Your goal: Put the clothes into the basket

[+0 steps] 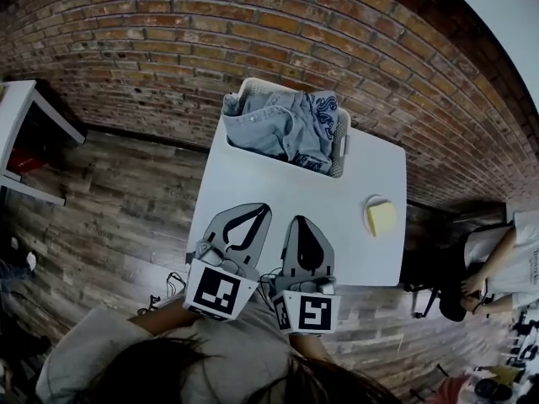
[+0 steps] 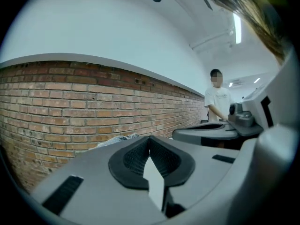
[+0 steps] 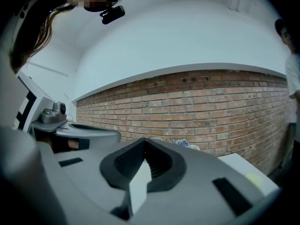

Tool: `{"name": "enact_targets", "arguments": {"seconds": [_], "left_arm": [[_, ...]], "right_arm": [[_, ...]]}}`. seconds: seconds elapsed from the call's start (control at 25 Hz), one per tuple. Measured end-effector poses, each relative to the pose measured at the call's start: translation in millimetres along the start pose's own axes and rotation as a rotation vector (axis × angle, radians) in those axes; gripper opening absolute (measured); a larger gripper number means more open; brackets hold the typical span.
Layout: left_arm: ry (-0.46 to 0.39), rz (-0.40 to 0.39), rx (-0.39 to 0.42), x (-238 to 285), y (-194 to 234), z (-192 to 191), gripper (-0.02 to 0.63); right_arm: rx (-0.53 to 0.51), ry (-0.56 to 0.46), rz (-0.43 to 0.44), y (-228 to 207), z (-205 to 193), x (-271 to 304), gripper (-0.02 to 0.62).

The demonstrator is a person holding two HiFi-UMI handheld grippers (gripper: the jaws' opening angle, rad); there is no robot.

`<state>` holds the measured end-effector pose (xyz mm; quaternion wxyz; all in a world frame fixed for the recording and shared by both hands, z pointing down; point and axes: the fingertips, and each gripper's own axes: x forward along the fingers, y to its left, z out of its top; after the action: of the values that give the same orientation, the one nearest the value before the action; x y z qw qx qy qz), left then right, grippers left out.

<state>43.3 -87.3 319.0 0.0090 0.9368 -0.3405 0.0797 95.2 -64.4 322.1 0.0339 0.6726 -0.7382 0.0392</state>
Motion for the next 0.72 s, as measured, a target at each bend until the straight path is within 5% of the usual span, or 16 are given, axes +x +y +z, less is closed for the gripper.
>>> {"name": "enact_targets", "arguments": {"seconds": [0.72], "left_arm": [[0.015, -0.058, -0.008, -16, -26, 0, 0.009]], "right_arm": [[-0.034, 0.021, 0.044, 21, 1, -24, 0.006]]}}
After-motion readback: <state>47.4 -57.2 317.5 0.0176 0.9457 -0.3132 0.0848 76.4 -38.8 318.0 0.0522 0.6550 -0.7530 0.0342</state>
